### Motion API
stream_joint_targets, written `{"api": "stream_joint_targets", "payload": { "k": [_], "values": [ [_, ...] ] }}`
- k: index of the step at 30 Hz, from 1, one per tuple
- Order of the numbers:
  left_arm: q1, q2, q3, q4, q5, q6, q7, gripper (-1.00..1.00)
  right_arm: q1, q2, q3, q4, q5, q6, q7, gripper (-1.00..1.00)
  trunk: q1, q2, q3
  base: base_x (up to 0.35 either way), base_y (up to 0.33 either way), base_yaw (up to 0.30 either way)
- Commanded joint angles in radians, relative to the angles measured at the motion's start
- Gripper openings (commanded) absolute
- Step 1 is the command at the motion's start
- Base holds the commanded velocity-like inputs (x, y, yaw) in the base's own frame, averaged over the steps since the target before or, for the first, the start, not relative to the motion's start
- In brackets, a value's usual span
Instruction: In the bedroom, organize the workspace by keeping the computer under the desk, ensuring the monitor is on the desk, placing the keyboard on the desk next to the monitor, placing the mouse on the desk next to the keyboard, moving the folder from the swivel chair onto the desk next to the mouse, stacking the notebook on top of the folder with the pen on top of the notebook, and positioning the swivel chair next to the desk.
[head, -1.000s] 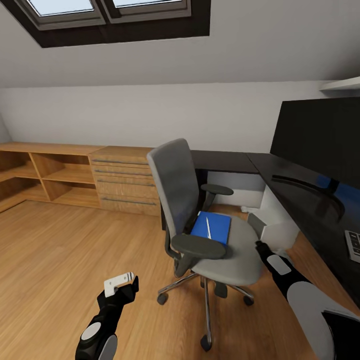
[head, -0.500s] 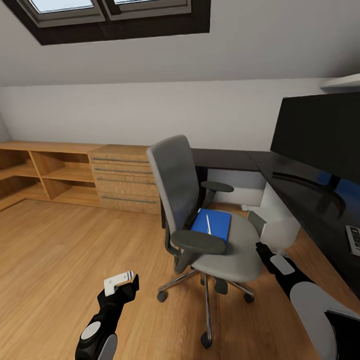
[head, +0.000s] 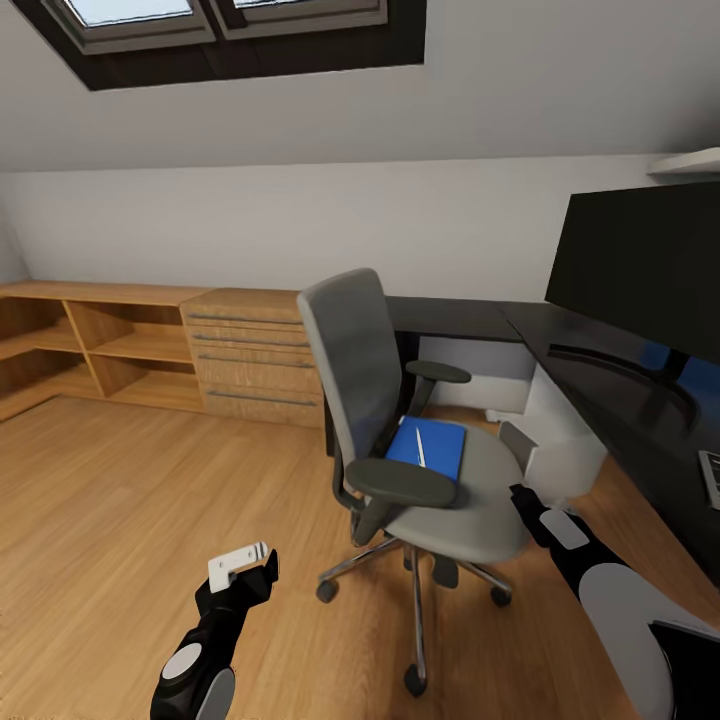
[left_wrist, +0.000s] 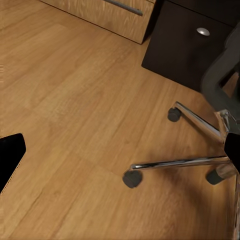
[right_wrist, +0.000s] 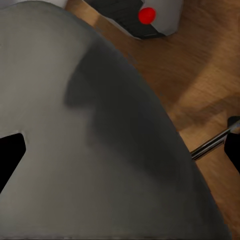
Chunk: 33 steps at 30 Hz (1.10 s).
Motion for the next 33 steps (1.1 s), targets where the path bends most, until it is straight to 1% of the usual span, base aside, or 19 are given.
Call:
{"api": "stream_joint_targets", "payload": {
  "k": [1,10,16,19,23,33],
  "values": [
    [-0.001,0.0,-0.002,-0.001,0.008,0.003,0.007,1.0,0.0,0.0,-0.001,-0.003,-0.005,0.005,-0.005,1.0,0.0,0.0,-0.001,0.0,0.0,0.21],
    [-0.001,0.002,0.002,0.019,0.008,0.002,0.007,1.0,0.0,0.0,0.0,-0.003,-0.005,0.005,-0.004,1.0,0.0,0.0,-0.003,0.029,0.002,0.236],
    [-0.001,0.002,0.001,0.025,0.008,0.001,0.007,1.0,0.0,0.001,0.0,-0.003,-0.005,0.001,-0.002,1.0,0.0,0.0,-0.007,0.281,0.034,0.215],
    [-0.001,0.002,0.001,0.025,0.008,0.001,0.007,1.0,0.0,0.002,0.0,-0.003,-0.005,0.001,0.012,1.0,0.0,0.0,-0.011,0.313,0.003,0.169],
    [0.0,0.002,0.001,0.026,0.008,0.001,0.007,1.0,0.0,0.002,0.0,-0.003,-0.004,0.0,0.018,1.0,0.0,0.0,-0.016,0.167,0.0,0.131],
    [-0.001,0.001,0.001,0.037,0.008,0.001,0.007,1.0,0.0,0.0,0.0,-0.003,-0.005,0.002,0.019,1.0,0.0,0.0,-0.03,0.01,0.0,0.031]
  ]
}}
